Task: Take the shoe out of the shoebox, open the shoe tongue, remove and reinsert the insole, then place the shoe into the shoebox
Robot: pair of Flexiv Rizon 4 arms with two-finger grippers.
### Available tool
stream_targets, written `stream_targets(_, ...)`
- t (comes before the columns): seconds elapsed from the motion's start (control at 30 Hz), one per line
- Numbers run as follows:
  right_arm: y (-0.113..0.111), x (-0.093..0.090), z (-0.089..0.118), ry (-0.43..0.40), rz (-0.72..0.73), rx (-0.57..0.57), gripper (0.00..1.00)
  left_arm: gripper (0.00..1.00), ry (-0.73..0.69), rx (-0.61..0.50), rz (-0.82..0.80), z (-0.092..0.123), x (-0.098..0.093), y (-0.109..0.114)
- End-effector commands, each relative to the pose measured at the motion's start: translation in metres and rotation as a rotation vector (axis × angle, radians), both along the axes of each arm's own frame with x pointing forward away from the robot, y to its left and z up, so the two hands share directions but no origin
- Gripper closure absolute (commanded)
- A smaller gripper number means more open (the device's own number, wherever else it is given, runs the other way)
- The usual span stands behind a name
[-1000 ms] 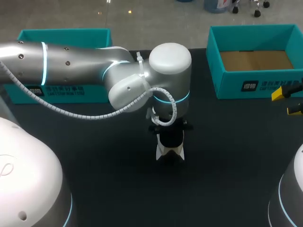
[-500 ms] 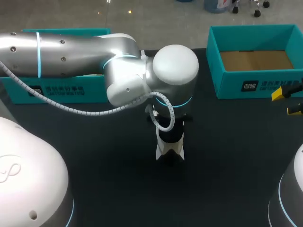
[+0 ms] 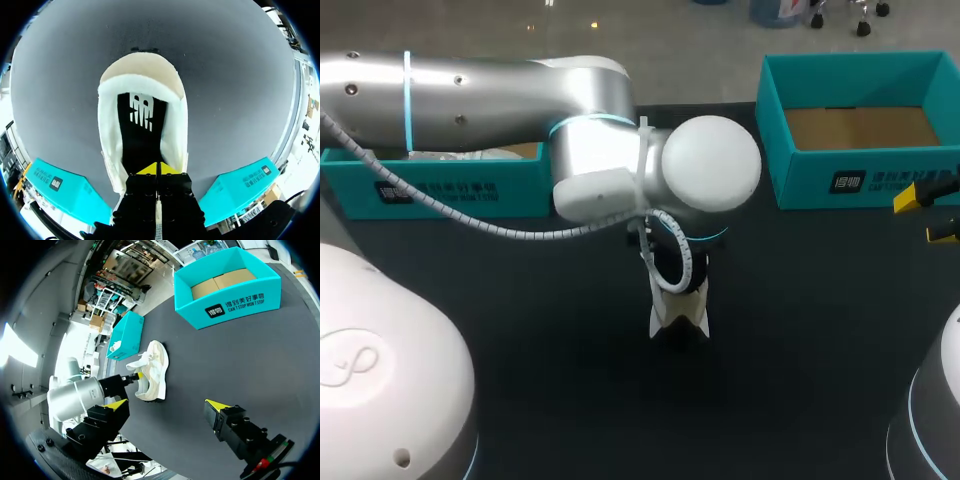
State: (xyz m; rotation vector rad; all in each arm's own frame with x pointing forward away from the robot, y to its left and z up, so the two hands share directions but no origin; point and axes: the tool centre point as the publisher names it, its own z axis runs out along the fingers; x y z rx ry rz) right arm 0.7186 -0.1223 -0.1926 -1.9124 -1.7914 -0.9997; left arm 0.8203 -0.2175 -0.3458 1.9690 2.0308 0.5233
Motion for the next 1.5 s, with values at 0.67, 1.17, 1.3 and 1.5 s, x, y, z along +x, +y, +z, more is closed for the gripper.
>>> stream_targets(0.67,0.0008,-0.0003,-0.0002,0.001,-0.002,-0.003,0.00,0.00,-0.032,0.002,0.038,-0.0068,0.0019,-0.0040)
stream_targets(1.17,0.0008,-0.0003,-0.0002,0.001,-0.002,-0.003,0.00,0.00,-0.022,0.000,0.032,-0.0061,-0.0018,-0.0037)
stream_targets(1.3,0.0008,-0.0003,-0.0002,0.001,-0.002,-0.003,0.00,0.00,-0.011,-0.010,0.033,-0.0057,-0.0032,-0.0025)
stream_targets(1.5,0.0008,-0.0003,-0.0002,0.001,-0.002,-0.003,0.00,0.00,-0.012,-0.027,0.035,0.0008,-0.0016,0.0000)
